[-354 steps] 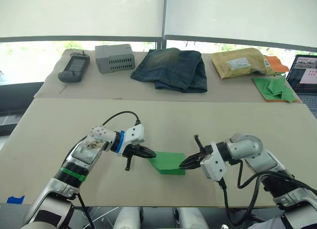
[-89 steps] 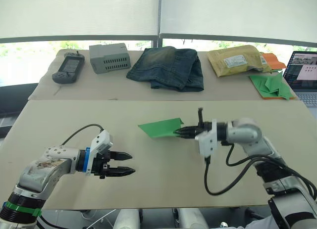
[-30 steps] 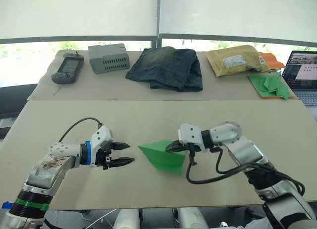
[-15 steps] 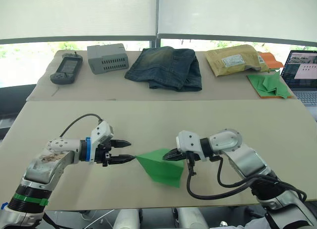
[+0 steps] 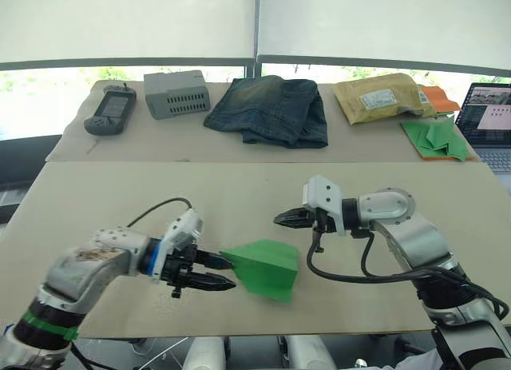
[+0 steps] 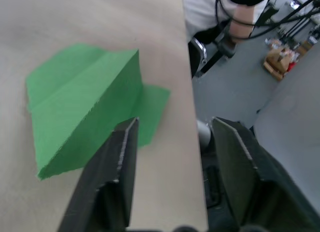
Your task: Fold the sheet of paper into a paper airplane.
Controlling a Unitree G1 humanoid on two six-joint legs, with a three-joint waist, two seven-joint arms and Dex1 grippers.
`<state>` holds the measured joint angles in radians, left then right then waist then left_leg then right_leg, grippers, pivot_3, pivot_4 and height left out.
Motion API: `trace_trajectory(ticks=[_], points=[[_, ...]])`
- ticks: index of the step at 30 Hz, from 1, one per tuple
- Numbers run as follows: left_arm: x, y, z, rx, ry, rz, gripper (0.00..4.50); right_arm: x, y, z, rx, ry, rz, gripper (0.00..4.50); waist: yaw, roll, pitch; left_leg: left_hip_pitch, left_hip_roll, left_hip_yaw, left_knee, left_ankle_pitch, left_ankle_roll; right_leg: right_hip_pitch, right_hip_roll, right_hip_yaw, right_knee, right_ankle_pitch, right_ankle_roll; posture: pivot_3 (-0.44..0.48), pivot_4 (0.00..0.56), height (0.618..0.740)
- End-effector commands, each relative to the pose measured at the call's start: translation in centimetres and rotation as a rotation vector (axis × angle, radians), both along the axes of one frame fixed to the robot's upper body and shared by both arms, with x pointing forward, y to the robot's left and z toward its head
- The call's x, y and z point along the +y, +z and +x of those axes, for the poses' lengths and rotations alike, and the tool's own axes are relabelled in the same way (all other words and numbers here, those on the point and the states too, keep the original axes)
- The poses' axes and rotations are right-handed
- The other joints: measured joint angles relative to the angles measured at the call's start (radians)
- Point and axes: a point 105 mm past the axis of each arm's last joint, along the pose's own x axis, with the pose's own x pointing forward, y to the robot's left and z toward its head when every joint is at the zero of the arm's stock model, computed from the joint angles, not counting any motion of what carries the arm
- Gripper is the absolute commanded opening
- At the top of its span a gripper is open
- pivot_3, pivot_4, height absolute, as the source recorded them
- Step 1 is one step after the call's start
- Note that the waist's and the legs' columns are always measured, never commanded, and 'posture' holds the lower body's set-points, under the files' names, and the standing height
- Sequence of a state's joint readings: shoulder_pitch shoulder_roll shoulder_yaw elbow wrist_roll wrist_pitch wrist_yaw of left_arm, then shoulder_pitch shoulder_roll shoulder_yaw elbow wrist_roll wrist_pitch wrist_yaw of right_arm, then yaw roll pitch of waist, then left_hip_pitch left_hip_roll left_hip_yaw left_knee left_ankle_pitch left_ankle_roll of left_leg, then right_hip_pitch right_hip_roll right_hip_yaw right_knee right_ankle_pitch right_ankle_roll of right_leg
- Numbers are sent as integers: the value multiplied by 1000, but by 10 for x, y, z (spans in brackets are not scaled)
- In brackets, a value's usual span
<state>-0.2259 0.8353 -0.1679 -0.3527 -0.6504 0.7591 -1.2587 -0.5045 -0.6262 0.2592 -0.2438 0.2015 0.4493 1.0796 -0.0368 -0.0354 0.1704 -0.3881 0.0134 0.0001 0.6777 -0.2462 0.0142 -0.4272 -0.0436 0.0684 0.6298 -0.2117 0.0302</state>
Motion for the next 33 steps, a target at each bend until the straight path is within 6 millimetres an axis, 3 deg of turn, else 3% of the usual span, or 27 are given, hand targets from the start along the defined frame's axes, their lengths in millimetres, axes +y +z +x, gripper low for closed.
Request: trace_trajectory(ticks=[1,4,18,24,27,30,33], points=[[-10,-8,5,-46,-17,31,1047,-7,8,3,-49,-38,-5,0,0,0,0,0,0,0,0,0,0,0,0,0,0,0,0,0,150,728],[-17,-30,0,-55,-53,95,25,-12,3,7,-105,-65,-67,0,0,0,0,0,0,0,0,0,0,0,0,0,0,0,0,0,150,728],[-43,-50,12,0,132,52,25,-18,6,14,-111,-120,-53,0,-2,0,0,-1,1,0,0,0,0,0,0,0,0,0,1,0,150,728],[-41,-53,38,-8,380,21,25,-19,10,18,-122,-114,-63,0,1,0,0,0,1,-1,1,0,0,1,-1,0,0,1,1,0,150,728],[-42,-48,44,-13,416,-8,25,-22,10,19,-122,-119,-74,0,1,0,0,1,1,-1,1,0,0,2,-1,0,0,1,1,0,150,728],[-45,-20,34,-26,347,-130,25,-28,6,12,-65,-108,-91,0,-1,0,0,1,1,-1,1,0,0,2,-1,0,0,1,1,0,150,728],[-33,-2,27,-45,301,-171,25,-31,3,-1,29,-93,-45,0,-2,0,0,0,1,-1,0,0,0,1,-1,0,0,1,1,0,150,728]])
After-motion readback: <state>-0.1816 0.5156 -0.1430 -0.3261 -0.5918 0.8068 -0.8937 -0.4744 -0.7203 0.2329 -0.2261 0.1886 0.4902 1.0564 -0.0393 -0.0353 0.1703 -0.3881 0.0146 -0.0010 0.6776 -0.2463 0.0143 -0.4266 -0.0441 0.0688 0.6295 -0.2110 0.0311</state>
